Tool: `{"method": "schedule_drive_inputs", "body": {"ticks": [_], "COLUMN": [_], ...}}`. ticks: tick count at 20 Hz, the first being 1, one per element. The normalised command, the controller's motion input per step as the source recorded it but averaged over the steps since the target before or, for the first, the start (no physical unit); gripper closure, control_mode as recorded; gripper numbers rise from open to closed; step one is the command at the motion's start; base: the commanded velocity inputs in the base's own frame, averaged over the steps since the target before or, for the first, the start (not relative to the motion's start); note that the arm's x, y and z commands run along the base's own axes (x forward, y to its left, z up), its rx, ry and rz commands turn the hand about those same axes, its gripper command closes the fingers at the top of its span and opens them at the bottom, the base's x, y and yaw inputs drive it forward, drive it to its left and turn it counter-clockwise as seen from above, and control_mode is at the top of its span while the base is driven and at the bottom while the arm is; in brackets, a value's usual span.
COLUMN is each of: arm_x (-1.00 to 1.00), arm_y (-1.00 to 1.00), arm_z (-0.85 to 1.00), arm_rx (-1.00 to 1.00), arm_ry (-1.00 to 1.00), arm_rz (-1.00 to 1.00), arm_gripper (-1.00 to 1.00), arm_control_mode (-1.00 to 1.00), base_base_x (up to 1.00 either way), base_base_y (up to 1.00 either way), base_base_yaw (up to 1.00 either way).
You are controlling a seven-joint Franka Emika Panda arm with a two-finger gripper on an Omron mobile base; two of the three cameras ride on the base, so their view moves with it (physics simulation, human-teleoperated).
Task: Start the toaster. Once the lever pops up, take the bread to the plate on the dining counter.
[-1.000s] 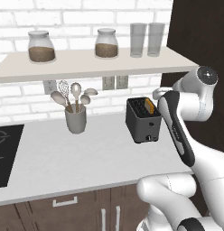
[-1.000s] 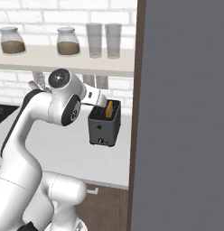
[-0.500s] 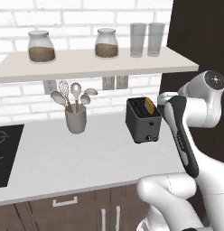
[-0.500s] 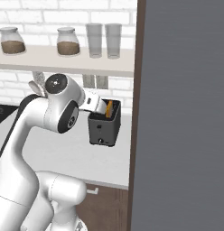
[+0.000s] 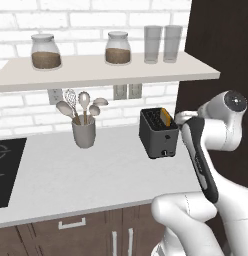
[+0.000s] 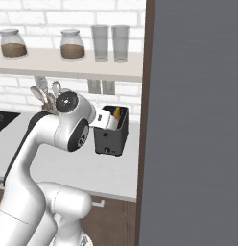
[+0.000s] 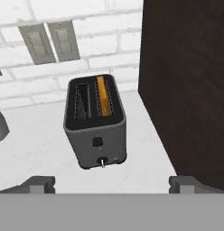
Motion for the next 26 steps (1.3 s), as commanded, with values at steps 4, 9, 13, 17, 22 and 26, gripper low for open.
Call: {"method": "schedule_drive_inputs", "body": {"ticks": [4,9,13,17,22,26], "arm_x": [0.42,0.63,0.64,0.52,0.37,0.28], "arm_y": [0.00,0.00,0.00,0.00,-0.03,-0.06], "arm_z": [-0.19,-0.14,-0.21,-0.32,-0.39,-0.37], "arm_rx": [0.00,0.00,0.00,0.00,0.00,0.00], "arm_ry": [0.00,0.01,0.06,0.09,0.06,0.00], "arm_rz": [0.00,0.00,0.00,0.00,0.00,0.00], "arm_gripper": [-1.00,-1.00,-1.00,-1.00,-1.00,-1.00], "arm_control_mode": [-1.00,-1.00,-1.00,-1.00,-1.00,-1.00], "base_base_x": [0.00,0.00,0.00,0.00,0.00,0.00], "base_base_y": [0.00,0.00,0.00,0.00,0.00,0.00], "base_base_yaw": [0.00,0.00,0.00,0.00,0.00,0.00]}}
